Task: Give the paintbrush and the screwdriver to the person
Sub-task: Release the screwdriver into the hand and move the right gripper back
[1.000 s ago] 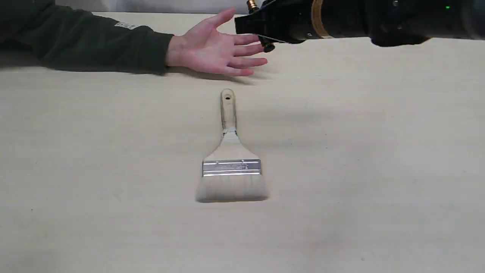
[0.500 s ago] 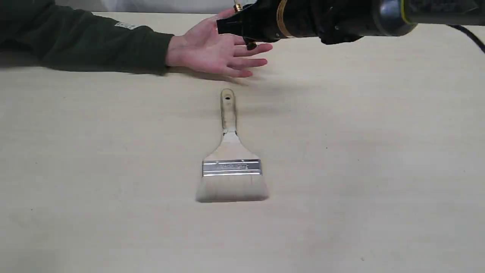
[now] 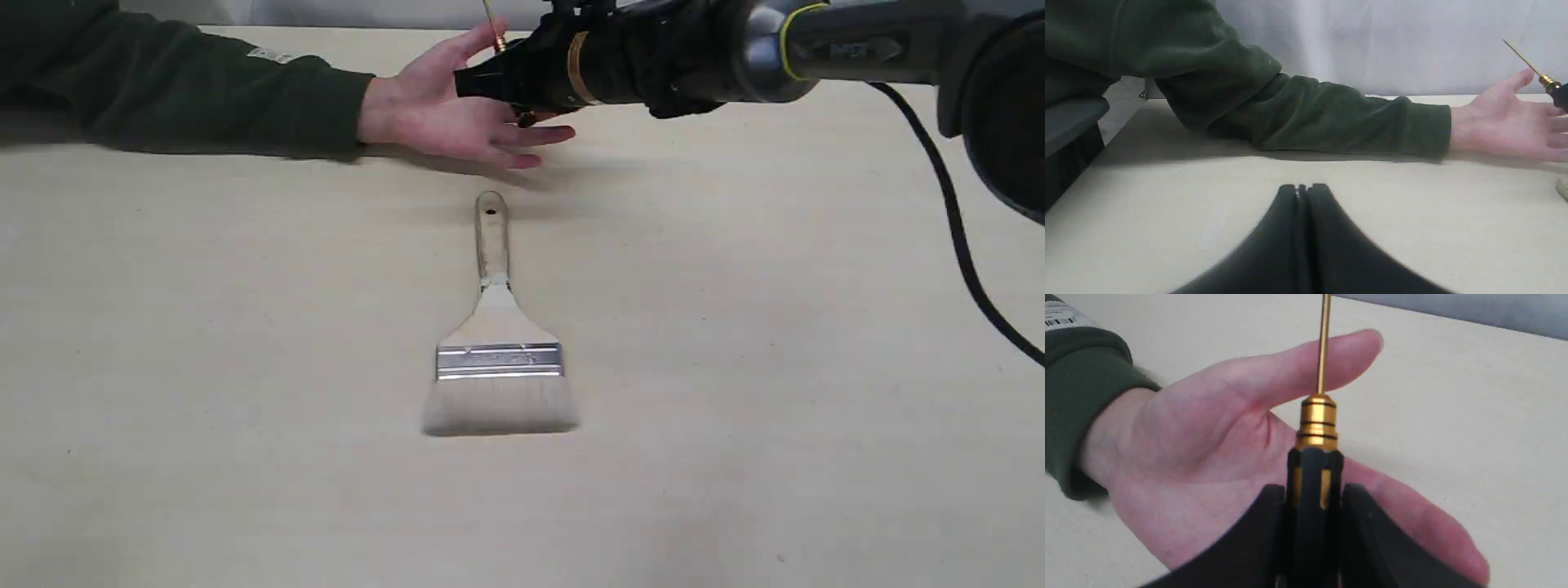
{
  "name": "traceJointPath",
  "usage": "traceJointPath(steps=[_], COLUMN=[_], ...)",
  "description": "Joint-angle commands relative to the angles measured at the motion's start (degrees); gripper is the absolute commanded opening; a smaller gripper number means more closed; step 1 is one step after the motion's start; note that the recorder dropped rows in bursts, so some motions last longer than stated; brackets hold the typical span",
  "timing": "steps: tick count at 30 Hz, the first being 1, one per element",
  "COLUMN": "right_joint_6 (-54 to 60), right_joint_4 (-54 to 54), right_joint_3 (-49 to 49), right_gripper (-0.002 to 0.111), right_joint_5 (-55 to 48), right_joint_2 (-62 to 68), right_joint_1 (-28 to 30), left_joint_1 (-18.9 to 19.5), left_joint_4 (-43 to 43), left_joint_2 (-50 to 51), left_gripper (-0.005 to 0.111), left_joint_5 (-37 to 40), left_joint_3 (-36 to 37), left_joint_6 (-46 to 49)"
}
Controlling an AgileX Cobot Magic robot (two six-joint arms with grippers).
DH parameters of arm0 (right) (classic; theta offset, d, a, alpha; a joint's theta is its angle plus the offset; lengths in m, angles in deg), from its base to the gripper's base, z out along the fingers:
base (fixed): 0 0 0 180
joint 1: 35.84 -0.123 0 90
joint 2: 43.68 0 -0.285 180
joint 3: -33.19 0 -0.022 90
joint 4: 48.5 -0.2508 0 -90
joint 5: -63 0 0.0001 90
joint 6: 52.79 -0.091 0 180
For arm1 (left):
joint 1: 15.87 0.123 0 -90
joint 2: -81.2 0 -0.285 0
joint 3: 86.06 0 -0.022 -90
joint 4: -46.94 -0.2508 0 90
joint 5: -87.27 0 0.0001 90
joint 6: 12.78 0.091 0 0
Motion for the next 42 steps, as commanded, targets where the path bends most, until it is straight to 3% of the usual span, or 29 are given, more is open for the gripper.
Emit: traceJointPath(steps=[1,5,8,14,22,26,33,42], right_joint_6=[0.01,-2.13,-2.75,-6.22,-6.67,-3.60,2.48,1.89], right_joint_4=[0.25,0.25,0.25,0.25,0.25,0.25,0.25,0.25], right_joint_3=[0.37,0.37,0.37,0.24,-1.71,-8.23,-22.37,-36.96], right_gripper=[0.026,0.046,0.052,0.052,0.049,0.038,0.038,0.038], right_joint_5=[-0.53,0.32,0.78,3.33,14.64,15.17,19.69,21.83], right_joint_2=[-0.01,-0.01,-0.11,-1.22,-6.93,-12.62,-25.90,-40.98], right_joint_1=[0.03,0.03,0.03,0.26,2.98,4.77,6.30,6.03], left_joint_1=[-0.47,-0.47,-0.47,-0.47,-0.47,-0.47,-0.47,-0.47], left_joint_4=[0.16,0.16,0.02,0.02,0.02,0.02,0.02,0.26], left_joint_2=[-0.14,-0.14,-0.14,-0.14,-0.14,-0.14,-0.14,-0.14], left_gripper=[0.000,0.000,0.000,0.000,0.000,0.000,0.000,0.000], left_joint_5=[-0.59,-0.70,-0.69,-0.69,-0.69,-0.69,-0.69,-0.51], left_joint_3=[0.12,0.12,0.12,0.12,0.12,0.12,0.12,0.12], left_joint_6=[-0.12,-0.12,-0.12,-0.12,-0.12,-0.12,-0.12,-0.12])
